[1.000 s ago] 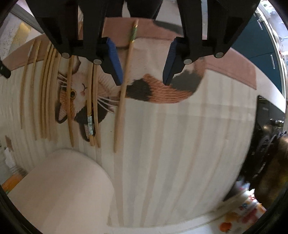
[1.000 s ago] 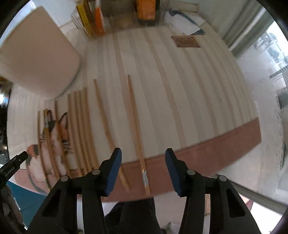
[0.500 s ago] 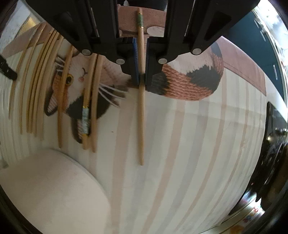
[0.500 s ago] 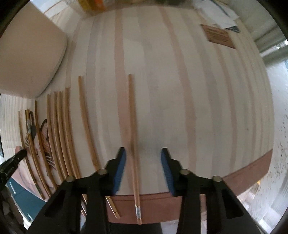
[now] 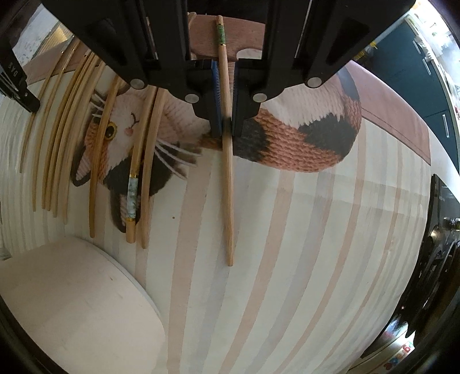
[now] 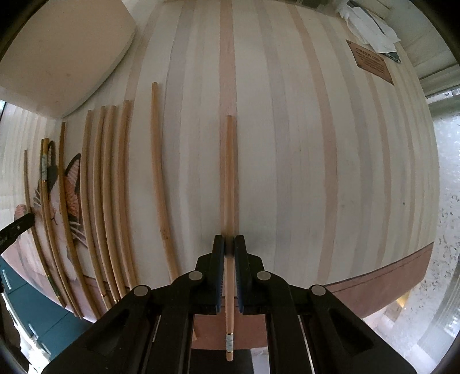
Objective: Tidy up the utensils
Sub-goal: 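Grasp one chopstick with the left tool while the right tool grasps another, then lift both chopsticks and lower them into the pink holder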
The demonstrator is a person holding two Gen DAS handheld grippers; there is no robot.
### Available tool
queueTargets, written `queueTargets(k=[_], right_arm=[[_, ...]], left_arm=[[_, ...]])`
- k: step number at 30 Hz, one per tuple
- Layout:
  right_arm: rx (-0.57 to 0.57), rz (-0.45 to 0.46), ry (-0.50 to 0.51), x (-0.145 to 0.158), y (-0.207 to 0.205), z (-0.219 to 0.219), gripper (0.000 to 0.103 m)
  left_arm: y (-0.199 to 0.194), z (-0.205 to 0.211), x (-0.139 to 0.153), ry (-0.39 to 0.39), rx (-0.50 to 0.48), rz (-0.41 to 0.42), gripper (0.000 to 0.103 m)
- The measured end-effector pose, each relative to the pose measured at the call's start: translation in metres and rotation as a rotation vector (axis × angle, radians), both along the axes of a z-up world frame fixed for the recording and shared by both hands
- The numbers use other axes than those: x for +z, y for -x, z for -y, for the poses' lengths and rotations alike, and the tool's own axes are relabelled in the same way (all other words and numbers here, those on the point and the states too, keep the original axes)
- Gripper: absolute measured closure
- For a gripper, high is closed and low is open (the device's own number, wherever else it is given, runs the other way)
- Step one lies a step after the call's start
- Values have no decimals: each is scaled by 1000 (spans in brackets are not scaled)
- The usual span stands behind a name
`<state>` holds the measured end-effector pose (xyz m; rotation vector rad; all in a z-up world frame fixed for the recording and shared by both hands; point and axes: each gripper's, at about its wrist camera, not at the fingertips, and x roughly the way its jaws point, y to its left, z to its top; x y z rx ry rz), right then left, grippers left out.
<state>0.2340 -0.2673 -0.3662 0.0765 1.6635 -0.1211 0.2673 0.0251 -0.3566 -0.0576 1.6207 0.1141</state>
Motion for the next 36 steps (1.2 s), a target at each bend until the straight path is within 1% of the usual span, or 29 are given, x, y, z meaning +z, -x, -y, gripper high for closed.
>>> queueTargets(k=[3, 5, 6, 7, 11, 16, 19, 21, 23, 26, 30, 34, 36], right_arm=[[-3, -8, 7, -9, -5, -14, 95], [-8, -11, 10, -8, -10, -17, 95], [-15, -11, 11, -8, -12, -17, 95], [-18, -11, 13, -6, -15, -6, 95], [-3, -8, 41, -4, -16, -11, 94], [-13, -3, 63, -7, -16, -24, 94], [-21, 10, 72, -8, -14, -29, 96], [-44, 14, 49, -8, -11, -31, 96], [-64, 29, 29, -3, -6, -29, 96], [-68, 78, 31, 10, -3, -27, 96], [-71, 145, 31, 35, -4, -32, 96], [-84, 217, 13, 69, -4, -31, 96], [-87, 255, 10, 84, -9, -33, 96]], left_arm=[[-7, 9, -1, -7, -18, 6, 98], [-7, 15, -1, -12, -32, 14, 98], [-5, 15, -1, -15, -42, 19, 98], [-5, 17, -1, -21, -59, 24, 98], [1, 25, -1, -24, -92, 49, 98], [8, 21, 3, 3, -90, 72, 99], [12, 15, 3, -2, -102, 80, 99], [18, 13, 8, -2, -104, 95, 99], [23, 11, 17, -5, -106, 118, 99], [29, 10, 36, -6, -108, 161, 99], [33, 7, 67, -17, -104, 229, 99], [35, 3, 102, -22, -98, 303, 99], [27, 4, 120, -23, -96, 332, 99]])
